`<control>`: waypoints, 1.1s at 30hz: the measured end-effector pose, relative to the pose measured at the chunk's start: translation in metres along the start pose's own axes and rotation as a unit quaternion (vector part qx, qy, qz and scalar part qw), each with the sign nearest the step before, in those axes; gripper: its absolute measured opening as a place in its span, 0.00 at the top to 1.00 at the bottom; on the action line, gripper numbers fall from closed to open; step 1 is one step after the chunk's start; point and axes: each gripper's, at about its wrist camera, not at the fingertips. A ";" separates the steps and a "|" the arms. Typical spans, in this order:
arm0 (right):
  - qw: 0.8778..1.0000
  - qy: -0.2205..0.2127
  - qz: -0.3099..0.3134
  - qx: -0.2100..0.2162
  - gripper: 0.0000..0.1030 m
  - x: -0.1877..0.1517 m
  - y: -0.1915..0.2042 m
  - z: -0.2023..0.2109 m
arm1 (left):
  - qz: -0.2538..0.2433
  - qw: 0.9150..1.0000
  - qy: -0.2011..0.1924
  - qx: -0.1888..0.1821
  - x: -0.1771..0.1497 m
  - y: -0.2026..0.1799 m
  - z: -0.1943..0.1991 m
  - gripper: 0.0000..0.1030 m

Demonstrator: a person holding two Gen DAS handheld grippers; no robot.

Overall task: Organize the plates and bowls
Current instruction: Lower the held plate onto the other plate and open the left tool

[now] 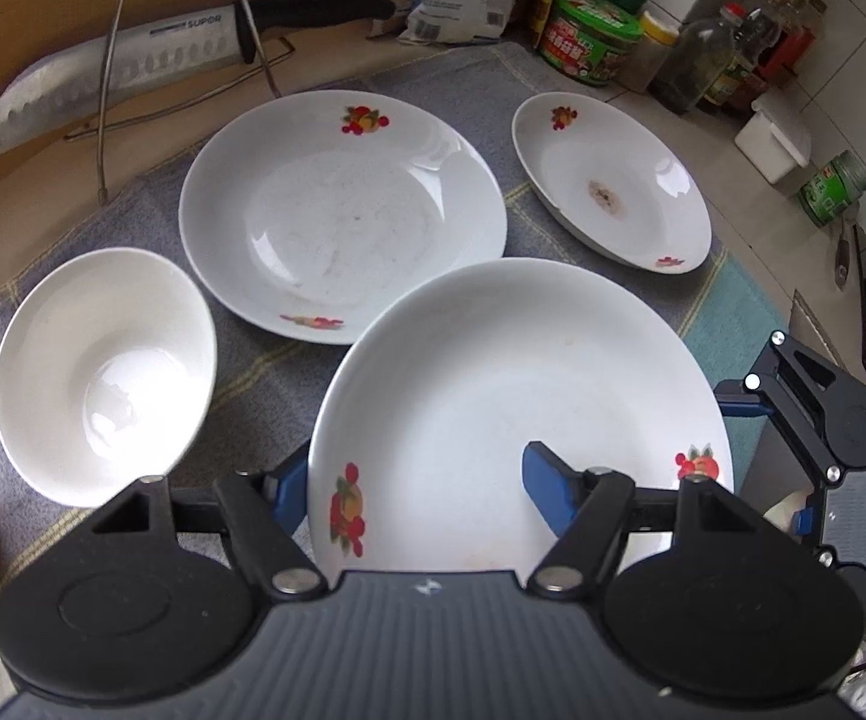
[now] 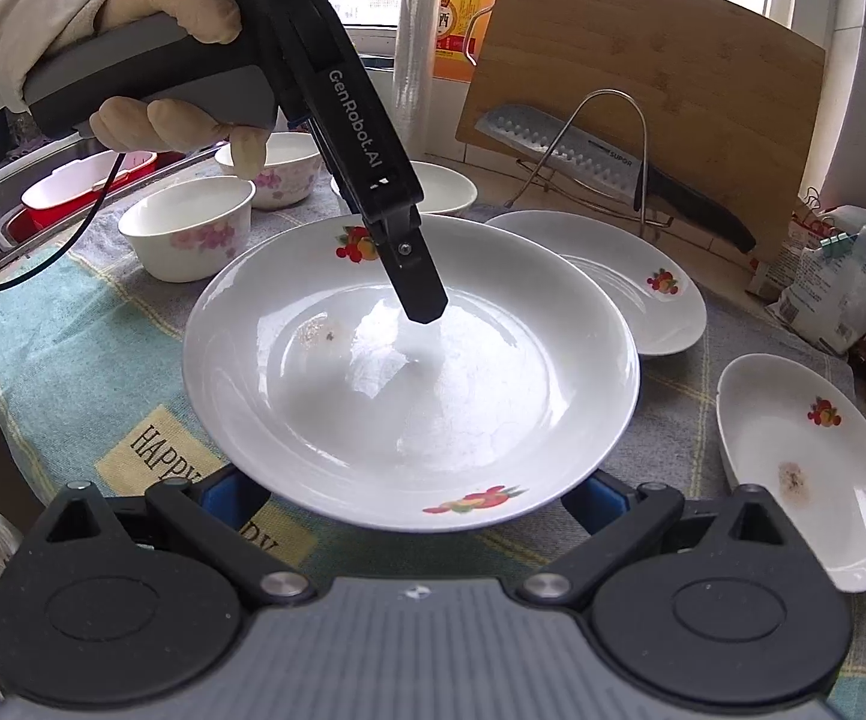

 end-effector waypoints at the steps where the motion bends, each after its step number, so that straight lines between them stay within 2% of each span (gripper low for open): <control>1: 1.000 0.000 0.002 -0.002 0.00 0.000 -0.004 0.003 | -0.001 1.000 -0.001 0.000 0.002 -0.003 0.001 0.32; 19: 0.999 0.004 -0.002 -0.040 0.00 -0.021 -0.081 0.056 | -0.036 0.999 -0.017 -0.007 0.076 -0.076 -0.019 0.34; 33: 0.997 0.000 -0.040 -0.062 0.00 -0.037 -0.154 0.058 | -0.075 0.997 -0.027 0.001 0.145 -0.116 -0.062 0.34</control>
Point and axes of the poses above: each gripper's, at about its wrist camera, not at the fingertips, and z roughly against the way its jaws point, y to its left, x to its top, and after that the axes turned 10 degrees about x, right-handed
